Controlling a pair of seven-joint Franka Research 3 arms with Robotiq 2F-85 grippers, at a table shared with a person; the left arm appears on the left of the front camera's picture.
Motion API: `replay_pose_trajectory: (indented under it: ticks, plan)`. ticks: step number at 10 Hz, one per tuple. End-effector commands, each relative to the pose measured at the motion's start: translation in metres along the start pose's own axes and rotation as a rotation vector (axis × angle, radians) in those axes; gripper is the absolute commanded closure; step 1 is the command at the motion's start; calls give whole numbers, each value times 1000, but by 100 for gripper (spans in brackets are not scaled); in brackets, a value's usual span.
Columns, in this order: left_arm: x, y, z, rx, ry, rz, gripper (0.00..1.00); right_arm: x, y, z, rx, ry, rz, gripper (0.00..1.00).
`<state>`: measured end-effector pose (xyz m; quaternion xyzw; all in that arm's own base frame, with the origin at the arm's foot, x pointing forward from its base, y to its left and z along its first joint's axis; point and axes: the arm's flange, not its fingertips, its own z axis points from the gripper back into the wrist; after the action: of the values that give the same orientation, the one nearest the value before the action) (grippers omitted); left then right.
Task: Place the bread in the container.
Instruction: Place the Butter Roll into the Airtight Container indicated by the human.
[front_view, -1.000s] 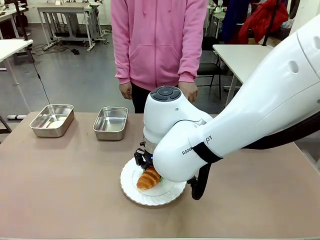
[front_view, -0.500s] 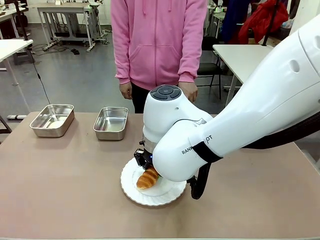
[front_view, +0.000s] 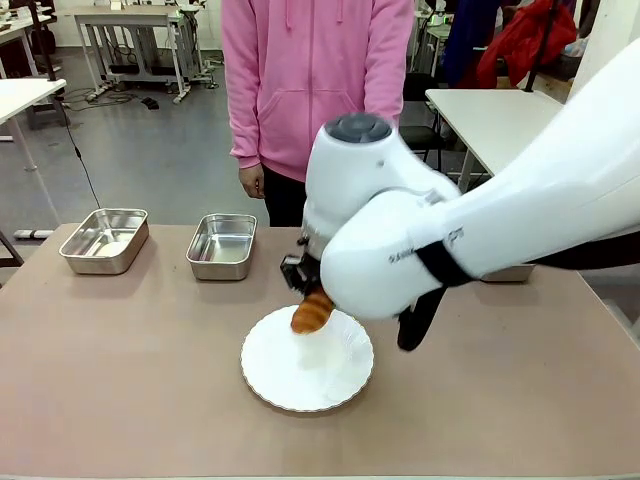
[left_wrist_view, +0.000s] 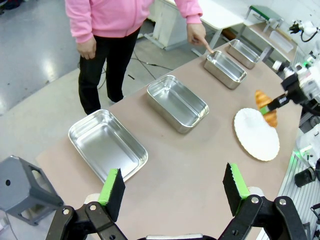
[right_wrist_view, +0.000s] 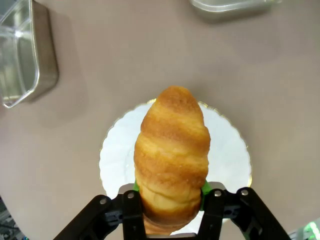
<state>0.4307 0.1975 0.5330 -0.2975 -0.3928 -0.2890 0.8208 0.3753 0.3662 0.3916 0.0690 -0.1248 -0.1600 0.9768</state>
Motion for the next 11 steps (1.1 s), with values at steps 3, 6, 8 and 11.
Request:
replay_pose_trajectory:
  ticks: [3,6,8,11]
  plan:
    - [0,-1,2,-6,-6,-13,0,90,-23,50,28,59,215,59]
    - [0,-1,2,-6,-6,-13,0,172,-45,34,-7,54,334,59]
    - [0,-1,2,-6,-6,-13,0,212,-54,21,28,93,381,59]
    - [0,-1,2,-6,-6,-13,0,253,-59,-22,40,136,440,59]
